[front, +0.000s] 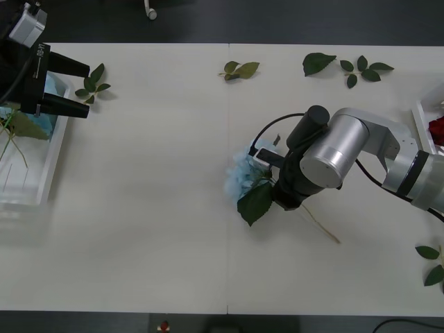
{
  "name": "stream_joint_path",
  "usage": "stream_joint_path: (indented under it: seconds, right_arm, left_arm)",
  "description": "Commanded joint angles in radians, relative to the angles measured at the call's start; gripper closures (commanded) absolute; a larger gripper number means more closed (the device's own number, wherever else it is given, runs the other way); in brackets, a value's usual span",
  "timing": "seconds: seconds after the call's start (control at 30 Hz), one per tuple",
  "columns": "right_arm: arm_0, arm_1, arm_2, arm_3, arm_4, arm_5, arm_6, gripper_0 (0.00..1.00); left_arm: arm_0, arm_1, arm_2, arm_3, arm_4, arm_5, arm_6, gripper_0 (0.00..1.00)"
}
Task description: Put the red flowers into the right box and the blue flowers into the left box
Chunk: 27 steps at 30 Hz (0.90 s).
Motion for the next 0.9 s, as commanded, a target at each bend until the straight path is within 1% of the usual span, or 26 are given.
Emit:
stream_joint_path:
  seconds: [0.03,0.2,0.43,0.5,0.67,0.73,0.9]
  right_arm:
    - [-0.008,-0.026,-0.006,-0.003,-0.030,-0.032,0.017,1.00]
    - [-0.008,-0.091,-0.040,-0.022,-0.135,-0.072,0.070,1.00]
    - [-0.008,-0.209,-0.181,-0.020,-0.400,-0.074,0.273,1.00]
    - [-0.008,-0.244,-0.224,-0.008,-0.524,-0.074,0.333,1.00]
    - [-0.008,-0.262,-0.305,0.087,-0.776,-0.074,0.503,1.00]
    - [-0.008,-0.262,-0.334,0.136,-0.908,-0.074,0.591,1.00]
    - [-0.008,-0.261,-0.384,0.185,-1.121,-0.075,0.712,1.00]
  left_arm:
    - [-0.008,0.040,-0.004,-0.011,0.000,0.007,-0.005,0.00]
    - [-0.008,0.040,-0.004,-0.011,0.000,0.007,-0.005,0.00]
    - [-0.008,0.040,-0.004,-0.011,0.000,0.007,-0.005,0.00]
    - [-0.008,0.040,-0.004,-0.011,0.000,0.007,-0.005,0.00]
    - [-0.008,0.040,-0.004,-0.011,0.000,0.007,-0.005,0.00]
    - [-0.008,0.040,-0.004,-0.011,0.000,0.007,-0.005,0.00]
    - [-0.008,0.040,-0.004,-0.011,0.000,0.007,-0.005,0.00]
